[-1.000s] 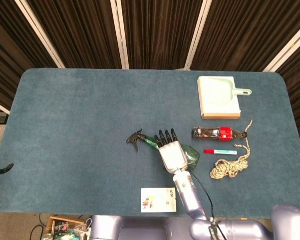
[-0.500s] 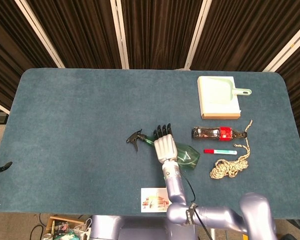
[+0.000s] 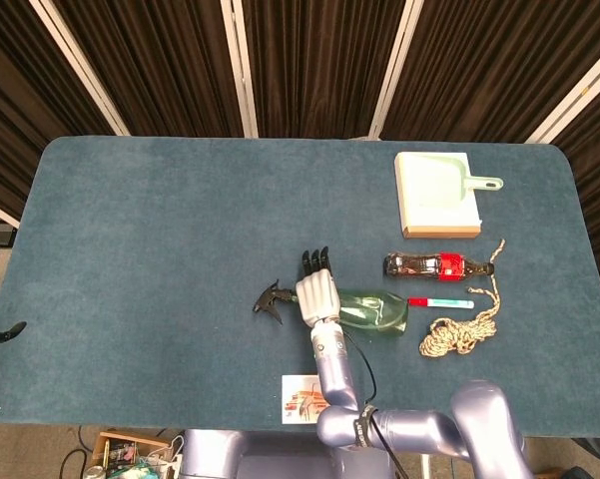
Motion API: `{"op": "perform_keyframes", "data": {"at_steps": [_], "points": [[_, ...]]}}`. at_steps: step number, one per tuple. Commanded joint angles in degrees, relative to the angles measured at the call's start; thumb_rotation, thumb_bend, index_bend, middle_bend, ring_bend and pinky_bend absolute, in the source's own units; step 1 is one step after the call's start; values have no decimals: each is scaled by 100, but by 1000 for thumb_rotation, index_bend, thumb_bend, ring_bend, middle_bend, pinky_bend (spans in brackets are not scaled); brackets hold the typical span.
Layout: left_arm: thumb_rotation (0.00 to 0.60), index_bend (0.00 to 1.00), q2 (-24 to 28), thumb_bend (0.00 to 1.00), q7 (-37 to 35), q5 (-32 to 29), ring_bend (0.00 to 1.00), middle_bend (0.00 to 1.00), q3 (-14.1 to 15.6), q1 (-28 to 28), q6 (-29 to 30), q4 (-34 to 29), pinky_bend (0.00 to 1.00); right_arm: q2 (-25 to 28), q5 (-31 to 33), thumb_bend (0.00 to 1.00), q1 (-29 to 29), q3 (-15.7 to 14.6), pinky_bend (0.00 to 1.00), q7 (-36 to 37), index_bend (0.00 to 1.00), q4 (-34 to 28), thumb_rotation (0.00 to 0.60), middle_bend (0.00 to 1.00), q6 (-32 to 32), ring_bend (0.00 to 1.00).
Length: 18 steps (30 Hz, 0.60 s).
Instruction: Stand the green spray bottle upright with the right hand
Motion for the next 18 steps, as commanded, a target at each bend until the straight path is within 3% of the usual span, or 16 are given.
{"op": "perform_keyframes", "data": {"at_steps": [1, 8, 18], "points": [[600, 0, 13, 5, -20, 38, 0, 0, 14, 8, 16, -6, 0, -136, -475, 436, 80, -178, 190, 344, 881, 246, 600, 114, 120, 0], [600, 0, 42, 7, -83, 85, 0, 0, 23, 24, 39, -17, 0, -228, -1143, 487, 89, -449, 227, 702, 884, 532, 600, 141, 289, 0], [600, 0, 82, 15, -187, 217, 0, 0, 70, 73, 118, -57, 0, 91, -2180, 528, -41, -683, 262, 1620, 895, 90, 600, 142, 342, 0]]}}
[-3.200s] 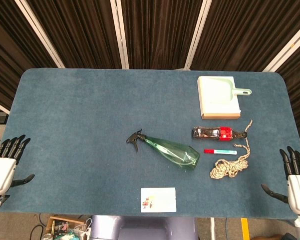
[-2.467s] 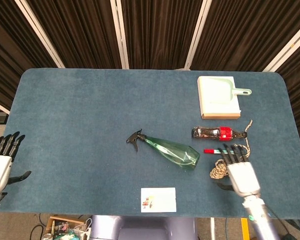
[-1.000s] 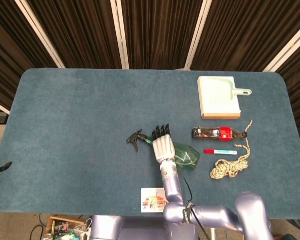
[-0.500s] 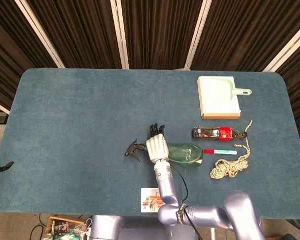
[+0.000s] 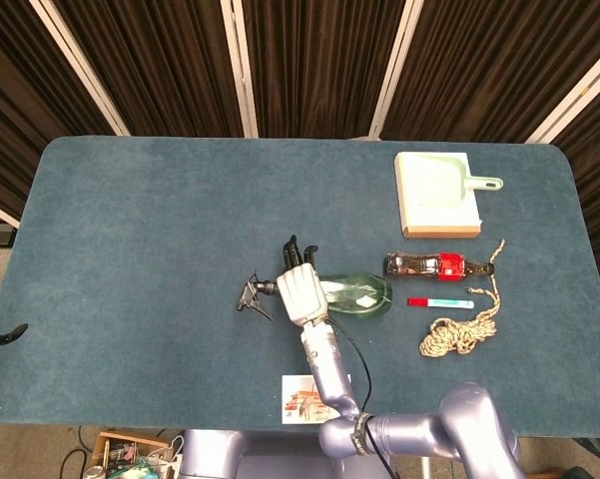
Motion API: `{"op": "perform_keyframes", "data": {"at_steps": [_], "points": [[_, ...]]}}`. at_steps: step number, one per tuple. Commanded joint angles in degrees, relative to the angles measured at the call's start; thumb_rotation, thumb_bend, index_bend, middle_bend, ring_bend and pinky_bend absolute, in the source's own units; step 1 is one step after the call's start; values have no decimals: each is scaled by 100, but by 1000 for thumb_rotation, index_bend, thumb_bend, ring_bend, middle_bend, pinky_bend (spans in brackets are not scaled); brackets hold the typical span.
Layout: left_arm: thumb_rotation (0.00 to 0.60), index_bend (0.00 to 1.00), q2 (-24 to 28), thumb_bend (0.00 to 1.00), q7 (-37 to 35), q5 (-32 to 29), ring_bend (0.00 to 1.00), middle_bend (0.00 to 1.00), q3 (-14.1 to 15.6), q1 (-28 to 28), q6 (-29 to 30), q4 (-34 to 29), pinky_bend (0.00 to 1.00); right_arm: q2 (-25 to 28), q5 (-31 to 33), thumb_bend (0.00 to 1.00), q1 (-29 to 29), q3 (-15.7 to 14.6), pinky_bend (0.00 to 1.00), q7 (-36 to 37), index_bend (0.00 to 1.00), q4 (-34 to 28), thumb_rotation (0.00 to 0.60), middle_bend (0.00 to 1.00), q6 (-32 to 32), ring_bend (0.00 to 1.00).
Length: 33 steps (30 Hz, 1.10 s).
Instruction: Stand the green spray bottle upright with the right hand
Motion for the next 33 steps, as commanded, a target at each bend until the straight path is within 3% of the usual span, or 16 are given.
{"op": "perform_keyframes", "data": {"at_steps": [1, 6, 11, 14, 22, 28, 33], "points": [[600, 0, 11, 15, -24, 19, 0, 0, 7, 11, 14, -6, 0, 246, -483, 528, -122, -75, 262, 708, 896, -361, 600, 141, -55, 0], [600, 0, 31, 16, -108, 73, 0, 0, 20, 27, 36, -16, 0, 636, -1084, 528, -320, 53, 283, 2184, 914, -924, 600, 159, -324, 4], [600, 0, 36, 16, -127, 95, 0, 0, 34, 15, 1, -12, 0, 732, -2451, 527, -451, 170, 286, 4016, 925, -644, 600, 177, 219, 10], [600, 0, 37, 16, -121, 99, 0, 0, 37, 14, -1, -21, 0, 771, -2740, 526, -507, 396, 286, 4788, 929, -547, 600, 182, 436, 10], [600, 0, 22, 16, -54, 97, 0, 0, 48, 1, -24, -40, 0, 1089, -2642, 527, -948, 986, 285, 6878, 928, -742, 600, 181, 618, 4], [600, 0, 12, 15, -18, 120, 0, 0, 60, 0, -14, -59, 0, 1121, -2633, 527, -1155, 1010, 269, 7398, 927, -467, 600, 179, 658, 0], [600, 0, 24, 16, -49, 139, 0, 0, 58, 21, 32, -64, 0, 1120, -2258, 527, -1300, 1171, 266, 7686, 927, -341, 600, 176, 447, 0]]}}
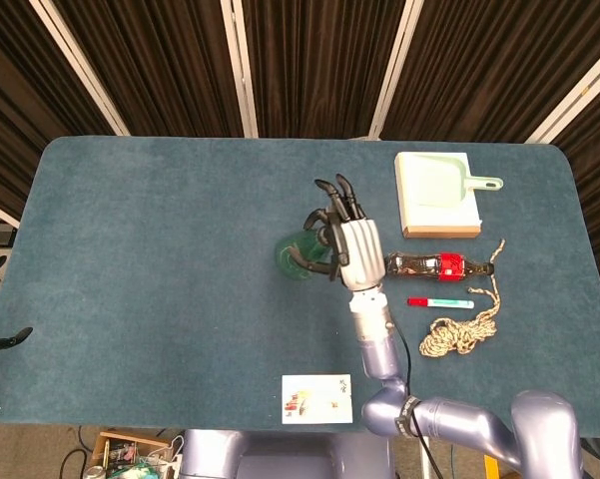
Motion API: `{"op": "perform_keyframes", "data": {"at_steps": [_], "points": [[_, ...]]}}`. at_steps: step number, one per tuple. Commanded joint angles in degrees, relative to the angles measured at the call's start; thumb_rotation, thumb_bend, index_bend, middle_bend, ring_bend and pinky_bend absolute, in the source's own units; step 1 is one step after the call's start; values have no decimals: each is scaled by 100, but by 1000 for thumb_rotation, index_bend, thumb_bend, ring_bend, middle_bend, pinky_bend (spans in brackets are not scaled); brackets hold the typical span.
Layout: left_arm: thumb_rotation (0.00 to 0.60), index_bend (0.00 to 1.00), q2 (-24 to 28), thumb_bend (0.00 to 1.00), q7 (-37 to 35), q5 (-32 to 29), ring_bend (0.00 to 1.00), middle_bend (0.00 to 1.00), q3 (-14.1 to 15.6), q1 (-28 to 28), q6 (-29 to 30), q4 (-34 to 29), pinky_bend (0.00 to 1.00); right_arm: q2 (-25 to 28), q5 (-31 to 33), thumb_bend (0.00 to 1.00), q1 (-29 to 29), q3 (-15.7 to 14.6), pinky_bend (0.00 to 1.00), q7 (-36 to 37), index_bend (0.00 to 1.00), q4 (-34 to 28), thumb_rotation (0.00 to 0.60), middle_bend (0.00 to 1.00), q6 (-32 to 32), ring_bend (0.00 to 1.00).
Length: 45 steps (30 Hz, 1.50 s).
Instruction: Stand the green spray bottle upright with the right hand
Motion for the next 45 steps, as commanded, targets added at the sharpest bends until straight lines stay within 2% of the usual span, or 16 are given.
{"op": "perform_keyframes", "data": {"at_steps": [1, 9, 16, 25, 30, 45], "points": [[600, 0, 4, 16, -10, 8, 0, 0, 0, 3, 6, 0, 0, 15, 248, 527, -130, 110, 265, 194, 927, 96, 600, 175, -144, 0], [600, 0, 7, 16, -19, 69, 0, 0, 24, -8, -5, -7, 0, -72, 428, 527, -280, -45, 254, 167, 927, 262, 600, 157, -376, 0], [600, 0, 52, 15, -145, 135, 0, 0, 48, -3, -13, -18, 0, 30, 1008, 527, -394, 119, 212, -109, 925, -321, 600, 142, -728, 0], [600, 0, 62, 16, -132, 197, 0, 0, 72, 13, 34, -46, 0, 4, 1016, 527, -507, 6, 199, -277, 921, -424, 600, 132, -706, 0], [600, 0, 60, 16, -103, 215, 0, 0, 85, 29, 66, -65, 0, -16, 803, 528, -603, -101, 197, -269, 910, -464, 600, 130, -528, 0], [600, 0, 87, 15, -108, 275, 0, 0, 106, 59, 133, -101, 0, -152, 667, 489, -769, -326, 181, -431, 840, -507, 600, 138, -523, 0]]}}
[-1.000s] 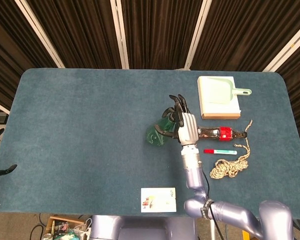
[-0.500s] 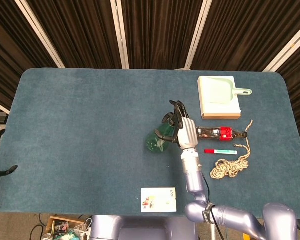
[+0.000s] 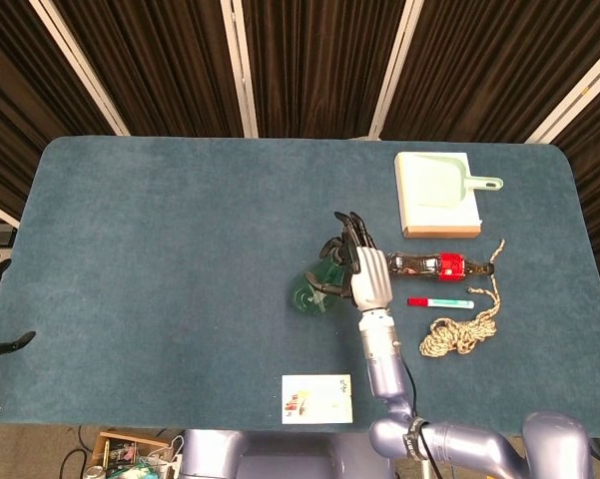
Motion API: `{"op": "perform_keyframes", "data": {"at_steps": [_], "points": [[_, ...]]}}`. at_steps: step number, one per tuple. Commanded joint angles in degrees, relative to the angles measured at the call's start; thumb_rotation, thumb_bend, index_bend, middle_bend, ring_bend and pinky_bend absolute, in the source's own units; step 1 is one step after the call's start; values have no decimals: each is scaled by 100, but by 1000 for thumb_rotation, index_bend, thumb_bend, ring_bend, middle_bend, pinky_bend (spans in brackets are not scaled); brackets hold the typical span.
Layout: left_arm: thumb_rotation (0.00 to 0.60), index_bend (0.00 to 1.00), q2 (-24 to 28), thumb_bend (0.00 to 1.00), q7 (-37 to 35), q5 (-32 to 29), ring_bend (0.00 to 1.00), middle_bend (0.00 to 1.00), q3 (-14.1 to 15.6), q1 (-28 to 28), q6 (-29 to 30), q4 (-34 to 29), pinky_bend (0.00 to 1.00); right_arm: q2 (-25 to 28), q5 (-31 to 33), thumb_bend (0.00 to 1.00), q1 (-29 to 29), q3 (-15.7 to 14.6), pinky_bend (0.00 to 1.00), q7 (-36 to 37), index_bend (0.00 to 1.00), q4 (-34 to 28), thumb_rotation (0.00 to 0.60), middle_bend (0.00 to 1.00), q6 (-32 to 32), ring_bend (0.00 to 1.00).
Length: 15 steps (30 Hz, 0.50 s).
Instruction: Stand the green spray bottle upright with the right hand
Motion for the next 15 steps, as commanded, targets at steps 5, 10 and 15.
{"op": "perform_keyframes", "data": {"at_steps": [5, 10, 15], "points": [[600, 0, 9, 15, -9, 34, 0, 0, 11, 2, 8, -11, 0, -5, -128, 281, -27, -66, 151, 10, 437, 70, 600, 43, -56, 0], [600, 0, 7, 16, -4, 65, 0, 0, 26, 2, 11, -20, 0, 87, -273, 201, -62, -157, 128, -65, 15, -4, 600, 0, -85, 0], [600, 0, 7, 16, 6, 61, 0, 0, 32, -2, -5, -27, 0, 147, -347, 157, -100, -170, 126, -298, 0, -211, 600, 0, -12, 0]]}}
